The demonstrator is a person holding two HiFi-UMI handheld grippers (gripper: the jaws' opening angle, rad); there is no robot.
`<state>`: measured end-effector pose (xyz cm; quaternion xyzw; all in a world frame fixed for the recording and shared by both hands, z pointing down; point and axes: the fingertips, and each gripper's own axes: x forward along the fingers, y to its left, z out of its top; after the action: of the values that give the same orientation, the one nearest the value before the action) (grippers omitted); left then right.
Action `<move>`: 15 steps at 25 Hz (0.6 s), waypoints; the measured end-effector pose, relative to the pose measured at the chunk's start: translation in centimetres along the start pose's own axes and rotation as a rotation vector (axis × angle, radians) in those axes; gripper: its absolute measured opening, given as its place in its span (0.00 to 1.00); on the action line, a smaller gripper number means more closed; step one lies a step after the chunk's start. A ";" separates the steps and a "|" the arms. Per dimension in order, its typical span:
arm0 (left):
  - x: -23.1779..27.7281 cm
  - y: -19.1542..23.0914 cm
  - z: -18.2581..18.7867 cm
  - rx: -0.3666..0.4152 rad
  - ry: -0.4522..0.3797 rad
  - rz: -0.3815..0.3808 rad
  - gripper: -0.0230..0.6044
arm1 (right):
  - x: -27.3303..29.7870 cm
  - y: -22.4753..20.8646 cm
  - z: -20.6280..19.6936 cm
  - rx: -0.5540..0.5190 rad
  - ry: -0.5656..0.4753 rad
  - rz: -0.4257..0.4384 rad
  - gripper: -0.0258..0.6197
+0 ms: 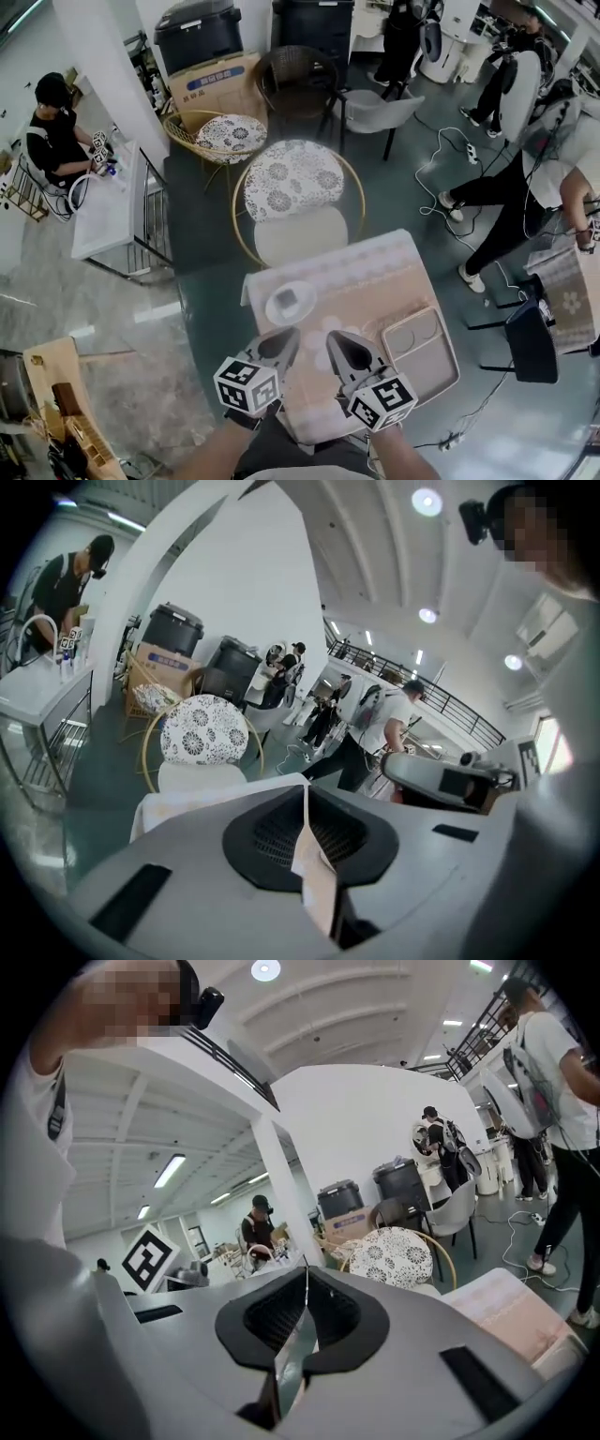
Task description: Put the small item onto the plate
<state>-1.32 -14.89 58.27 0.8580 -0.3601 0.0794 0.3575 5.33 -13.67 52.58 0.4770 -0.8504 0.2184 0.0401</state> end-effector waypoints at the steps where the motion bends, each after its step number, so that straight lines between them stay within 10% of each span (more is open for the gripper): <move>1: -0.8 -1.1 0.7 0.010 -0.017 -0.004 0.06 | -0.3 0.2 0.7 -0.008 -0.009 0.004 0.06; 15: -9.3 -12.6 5.9 0.188 -0.167 -0.032 0.05 | -4.7 4.5 6.6 -0.065 -0.122 0.091 0.06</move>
<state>-0.34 -7.56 43.26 0.8971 -0.3657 0.0355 0.2455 5.07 -10.63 43.78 0.4486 -0.8787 0.1631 -0.0063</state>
